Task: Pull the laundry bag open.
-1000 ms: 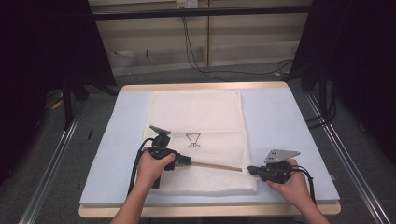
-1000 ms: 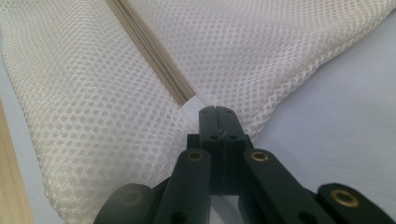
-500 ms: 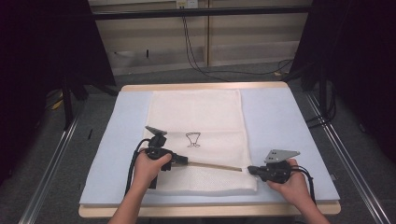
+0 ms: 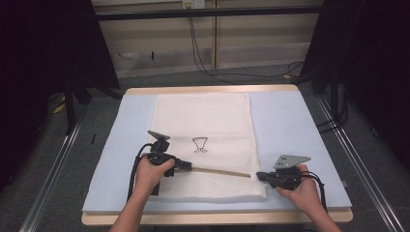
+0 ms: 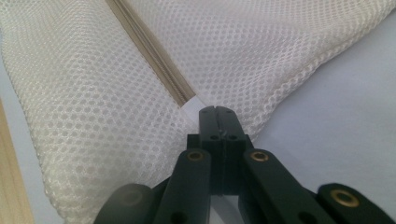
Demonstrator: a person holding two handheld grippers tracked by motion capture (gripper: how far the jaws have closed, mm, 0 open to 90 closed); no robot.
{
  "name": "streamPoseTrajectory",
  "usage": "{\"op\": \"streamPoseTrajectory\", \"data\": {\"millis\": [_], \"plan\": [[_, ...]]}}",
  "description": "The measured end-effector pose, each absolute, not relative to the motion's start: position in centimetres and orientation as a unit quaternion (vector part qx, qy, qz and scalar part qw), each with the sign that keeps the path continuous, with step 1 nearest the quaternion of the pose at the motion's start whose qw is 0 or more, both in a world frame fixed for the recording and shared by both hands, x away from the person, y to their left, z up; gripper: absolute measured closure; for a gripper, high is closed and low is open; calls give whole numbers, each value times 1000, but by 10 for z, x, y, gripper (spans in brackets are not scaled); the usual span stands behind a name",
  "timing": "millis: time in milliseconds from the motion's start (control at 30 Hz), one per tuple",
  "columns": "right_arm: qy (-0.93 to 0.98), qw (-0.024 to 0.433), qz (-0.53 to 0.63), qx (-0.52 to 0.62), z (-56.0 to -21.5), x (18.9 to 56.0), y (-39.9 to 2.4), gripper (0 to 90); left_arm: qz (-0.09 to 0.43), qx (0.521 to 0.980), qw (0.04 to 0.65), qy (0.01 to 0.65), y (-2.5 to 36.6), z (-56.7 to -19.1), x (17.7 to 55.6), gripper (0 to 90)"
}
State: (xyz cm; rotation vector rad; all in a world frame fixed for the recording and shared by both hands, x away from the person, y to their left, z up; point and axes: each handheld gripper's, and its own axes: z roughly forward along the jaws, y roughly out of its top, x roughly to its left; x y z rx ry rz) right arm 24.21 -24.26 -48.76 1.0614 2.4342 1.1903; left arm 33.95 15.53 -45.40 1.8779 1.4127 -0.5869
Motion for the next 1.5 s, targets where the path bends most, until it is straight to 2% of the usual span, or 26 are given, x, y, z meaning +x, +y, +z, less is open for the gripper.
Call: {"op": "streamPoseTrajectory", "data": {"millis": [1500], "plan": [[830, 113, 407, 364, -488, 243, -243, 900, -221, 715, 360, 557, 186, -453, 341, 873]]}}
